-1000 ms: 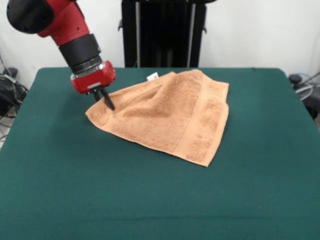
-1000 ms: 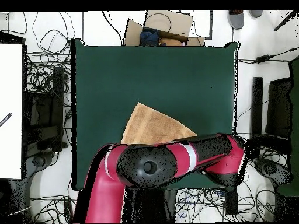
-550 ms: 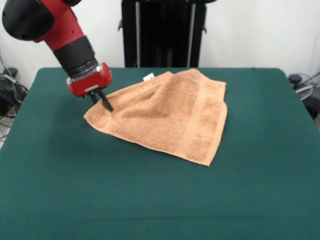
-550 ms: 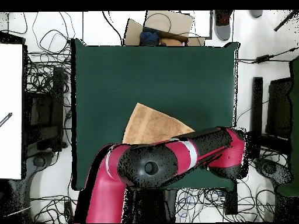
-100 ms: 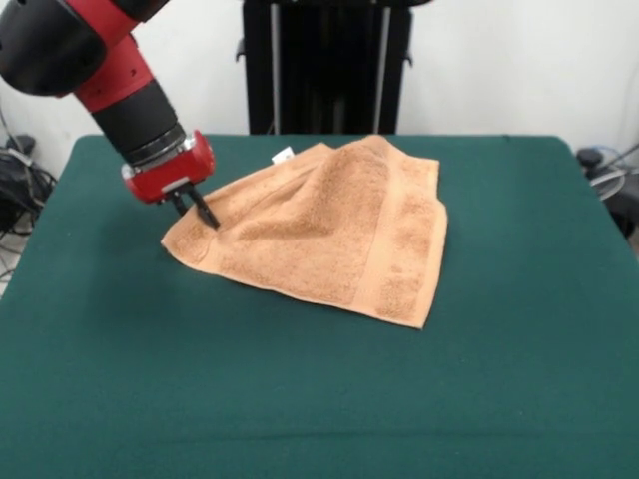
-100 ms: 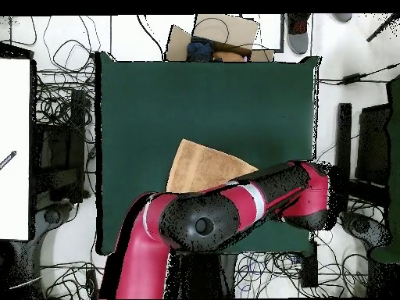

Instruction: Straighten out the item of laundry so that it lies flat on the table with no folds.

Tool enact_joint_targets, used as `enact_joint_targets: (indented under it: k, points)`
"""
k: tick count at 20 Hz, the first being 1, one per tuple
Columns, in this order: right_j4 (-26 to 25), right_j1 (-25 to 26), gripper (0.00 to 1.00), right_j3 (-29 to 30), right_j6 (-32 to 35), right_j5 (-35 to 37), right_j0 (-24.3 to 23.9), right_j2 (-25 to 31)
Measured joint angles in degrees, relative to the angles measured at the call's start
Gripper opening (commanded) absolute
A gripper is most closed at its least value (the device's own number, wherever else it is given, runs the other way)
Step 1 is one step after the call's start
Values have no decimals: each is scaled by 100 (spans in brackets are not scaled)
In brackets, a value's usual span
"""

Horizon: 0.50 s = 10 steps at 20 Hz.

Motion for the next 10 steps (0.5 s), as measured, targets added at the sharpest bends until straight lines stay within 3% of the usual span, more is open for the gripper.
enact_joint_targets:
  k: [10]
  points:
    - [-279, 38, 0, -305, 171, 85, 62, -69]
